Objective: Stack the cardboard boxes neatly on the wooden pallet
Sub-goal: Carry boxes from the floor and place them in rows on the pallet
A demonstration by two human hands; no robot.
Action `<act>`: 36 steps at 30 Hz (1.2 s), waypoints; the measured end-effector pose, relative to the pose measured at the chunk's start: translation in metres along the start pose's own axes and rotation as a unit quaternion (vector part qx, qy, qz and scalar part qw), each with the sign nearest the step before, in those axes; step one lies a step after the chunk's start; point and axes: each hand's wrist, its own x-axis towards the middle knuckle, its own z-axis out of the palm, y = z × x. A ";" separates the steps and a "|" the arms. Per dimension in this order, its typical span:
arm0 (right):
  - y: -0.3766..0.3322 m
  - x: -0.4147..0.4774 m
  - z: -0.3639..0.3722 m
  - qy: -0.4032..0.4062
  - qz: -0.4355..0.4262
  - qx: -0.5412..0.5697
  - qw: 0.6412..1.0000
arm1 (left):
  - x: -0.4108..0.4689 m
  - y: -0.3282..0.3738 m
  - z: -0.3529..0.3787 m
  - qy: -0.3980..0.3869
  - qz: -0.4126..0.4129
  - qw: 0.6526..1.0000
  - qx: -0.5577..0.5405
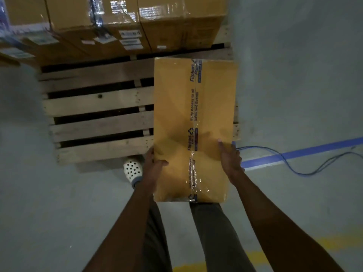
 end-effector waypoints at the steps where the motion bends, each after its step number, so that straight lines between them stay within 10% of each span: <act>1: -0.010 0.003 -0.004 0.007 -0.020 -0.014 1.000 | 0.003 0.014 -0.001 0.009 0.006 1.000 -0.004; 18: -0.102 0.059 -0.034 0.038 -0.099 0.088 0.990 | 0.022 0.122 0.018 0.083 0.062 0.991 -0.086; 36: -0.170 0.079 -0.048 0.036 -0.150 -0.077 0.985 | 0.050 0.163 0.018 0.057 0.063 0.980 -0.178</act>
